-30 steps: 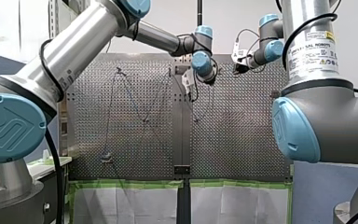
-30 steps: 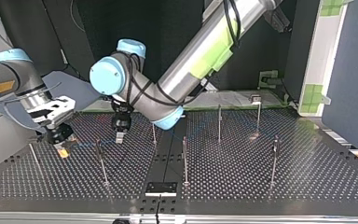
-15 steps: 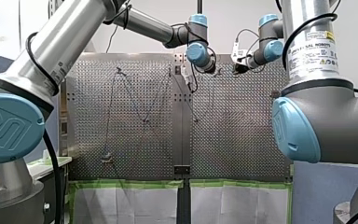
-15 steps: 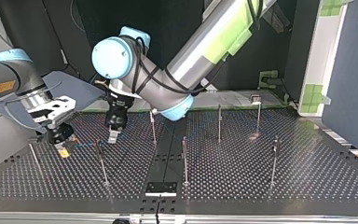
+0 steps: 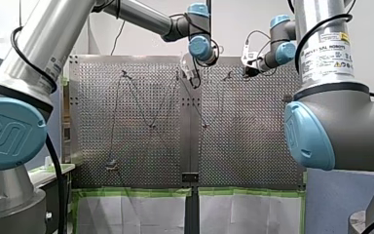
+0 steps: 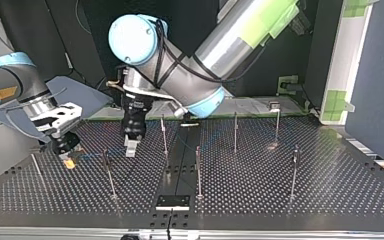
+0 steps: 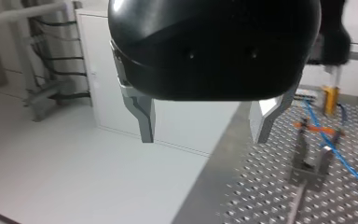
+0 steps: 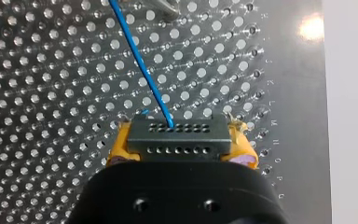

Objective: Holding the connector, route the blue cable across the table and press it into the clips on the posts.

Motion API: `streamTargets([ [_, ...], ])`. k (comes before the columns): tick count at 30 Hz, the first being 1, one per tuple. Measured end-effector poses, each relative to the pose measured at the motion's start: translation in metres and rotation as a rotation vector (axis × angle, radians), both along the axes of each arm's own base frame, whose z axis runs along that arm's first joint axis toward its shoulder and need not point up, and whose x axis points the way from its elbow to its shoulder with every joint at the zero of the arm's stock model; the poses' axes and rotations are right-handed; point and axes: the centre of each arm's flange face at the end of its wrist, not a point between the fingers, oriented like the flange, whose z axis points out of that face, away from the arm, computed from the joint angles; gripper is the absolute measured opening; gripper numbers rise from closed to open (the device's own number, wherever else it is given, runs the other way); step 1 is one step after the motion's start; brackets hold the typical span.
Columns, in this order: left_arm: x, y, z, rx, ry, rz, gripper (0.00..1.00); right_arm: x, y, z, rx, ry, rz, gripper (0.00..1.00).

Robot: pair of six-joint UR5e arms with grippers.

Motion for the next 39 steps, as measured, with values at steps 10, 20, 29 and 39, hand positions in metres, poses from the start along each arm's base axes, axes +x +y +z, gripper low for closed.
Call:
streamTargets([
  [10,-0.016,0.013,-0.005,-0.093,-0.013,0.055,1.00,0.004,0.002,0.000,0.001,0.002,0.007,0.00],
  [20,-0.019,0.019,-0.039,-0.088,-0.010,0.102,1.00,0.004,0.002,-0.001,0.000,0.004,0.008,0.00],
  [29,-0.023,0.021,-0.069,-0.095,-0.011,0.077,1.00,0.005,0.003,-0.005,0.005,0.007,0.007,0.00],
  [39,-0.022,0.033,-0.100,-0.103,-0.008,0.100,1.00,0.004,0.002,-0.007,0.006,0.011,-0.002,0.00],
])
